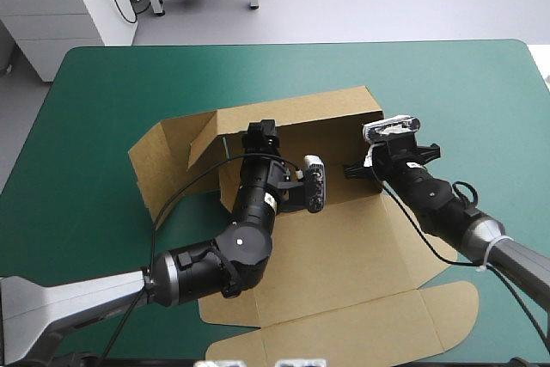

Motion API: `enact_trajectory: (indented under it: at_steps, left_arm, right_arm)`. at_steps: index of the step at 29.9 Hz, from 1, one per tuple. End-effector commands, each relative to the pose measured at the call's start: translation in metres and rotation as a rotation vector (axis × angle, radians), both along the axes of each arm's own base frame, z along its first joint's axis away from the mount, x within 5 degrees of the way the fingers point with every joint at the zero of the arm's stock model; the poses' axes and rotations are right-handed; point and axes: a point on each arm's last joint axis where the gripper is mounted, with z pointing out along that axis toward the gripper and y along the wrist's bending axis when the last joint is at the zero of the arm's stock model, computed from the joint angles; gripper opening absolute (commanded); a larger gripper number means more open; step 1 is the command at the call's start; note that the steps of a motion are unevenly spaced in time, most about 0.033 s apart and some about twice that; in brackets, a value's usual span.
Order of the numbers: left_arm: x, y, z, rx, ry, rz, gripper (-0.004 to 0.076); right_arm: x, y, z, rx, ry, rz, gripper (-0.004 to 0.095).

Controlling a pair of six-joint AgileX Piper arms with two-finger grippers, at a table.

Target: Fold the box

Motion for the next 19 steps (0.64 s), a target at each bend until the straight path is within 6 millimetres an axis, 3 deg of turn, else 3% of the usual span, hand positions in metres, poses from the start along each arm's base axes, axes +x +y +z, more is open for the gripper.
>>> enact_trajectory:
  at_steps: [1,3,6,7,12,15,19]
  left_arm:
    - [-0.012,0.005,0.022,-0.039,-0.069,0.07,0.0498]
    - [-0.014,0.007,0.021,-0.025,-0.041,0.104,0.0403]
    - [-0.015,0.012,0.029,0.005,0.06,0.144,0.0053]
    - [-0.015,0.014,0.034,0.009,0.115,0.13,0.0001]
    - [0.003,0.031,0.077,-0.1,0.414,0.088,-0.0008]
    - [0.027,0.057,0.112,-0.257,0.541,0.11,-0.0008]
    - [0.056,0.103,0.152,-0.529,0.56,0.191,-0.0008]
  right_arm:
    - [0.007,0.0,0.009,0.031,-0.019,-0.041,-0.0018]
    - [0.007,0.003,0.008,0.059,0.006,-0.032,-0.0018]
    - [0.005,0.007,0.006,0.072,0.033,0.017,-0.0018]
    - [0.005,0.008,0.006,0.074,0.038,0.027,-0.0018]
    - [0.004,0.011,0.005,0.048,0.04,0.073,-0.0018]
    - [0.004,0.011,0.005,0.05,0.042,0.078,-0.0018]
    - [0.004,0.011,0.004,0.064,0.054,0.103,-0.0018]
